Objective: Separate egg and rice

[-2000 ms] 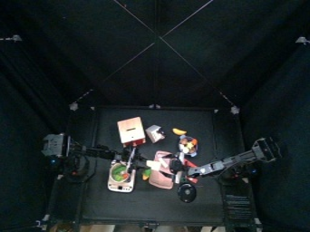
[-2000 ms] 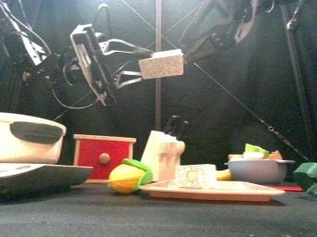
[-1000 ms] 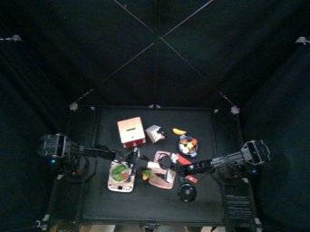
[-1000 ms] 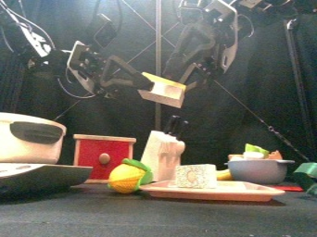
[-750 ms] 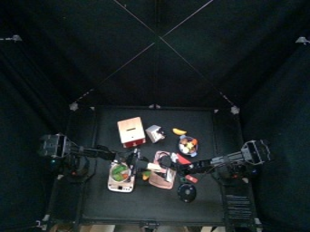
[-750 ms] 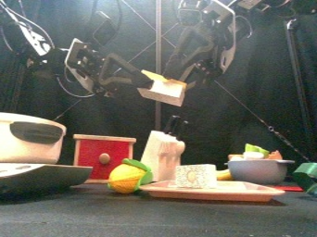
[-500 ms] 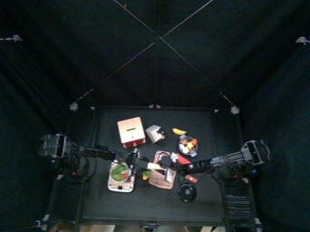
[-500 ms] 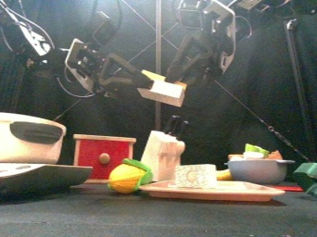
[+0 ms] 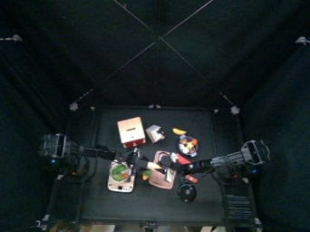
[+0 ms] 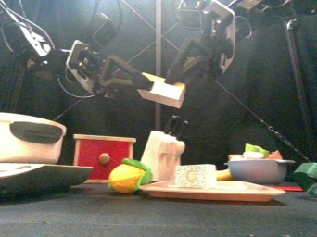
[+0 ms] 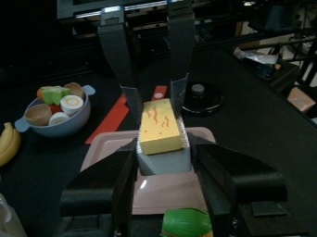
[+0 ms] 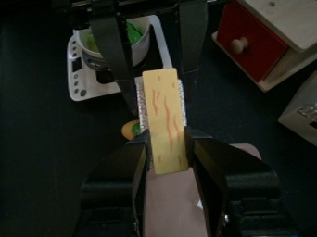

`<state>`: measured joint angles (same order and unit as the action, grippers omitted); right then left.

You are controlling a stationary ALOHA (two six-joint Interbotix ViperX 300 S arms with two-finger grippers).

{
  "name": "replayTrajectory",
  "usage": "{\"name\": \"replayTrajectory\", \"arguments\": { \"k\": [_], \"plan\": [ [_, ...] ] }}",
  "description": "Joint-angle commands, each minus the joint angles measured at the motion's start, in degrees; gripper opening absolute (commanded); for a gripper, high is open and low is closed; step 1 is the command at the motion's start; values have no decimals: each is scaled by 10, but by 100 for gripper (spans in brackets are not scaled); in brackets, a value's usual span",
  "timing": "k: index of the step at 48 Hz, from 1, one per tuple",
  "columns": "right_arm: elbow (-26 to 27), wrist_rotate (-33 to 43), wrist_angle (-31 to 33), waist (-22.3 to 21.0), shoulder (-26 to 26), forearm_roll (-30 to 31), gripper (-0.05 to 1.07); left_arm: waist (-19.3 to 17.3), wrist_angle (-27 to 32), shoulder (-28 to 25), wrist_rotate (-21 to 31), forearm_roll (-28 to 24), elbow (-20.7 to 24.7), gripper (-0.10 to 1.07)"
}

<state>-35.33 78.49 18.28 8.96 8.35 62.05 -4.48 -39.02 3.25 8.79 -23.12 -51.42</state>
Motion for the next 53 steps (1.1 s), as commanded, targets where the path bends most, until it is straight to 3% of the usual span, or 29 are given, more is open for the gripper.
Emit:
{"name": "replayTrajectory", "arguments": {
  "k": [1,53],
  "plan": [
    [3,1,4,-4,25,-4,48,-4,-4,8,-1,2,2,56],
    [-55,-2,17,3,89,-47,46,-6,-4,39,-1,2,-33,56]
  ]
}}
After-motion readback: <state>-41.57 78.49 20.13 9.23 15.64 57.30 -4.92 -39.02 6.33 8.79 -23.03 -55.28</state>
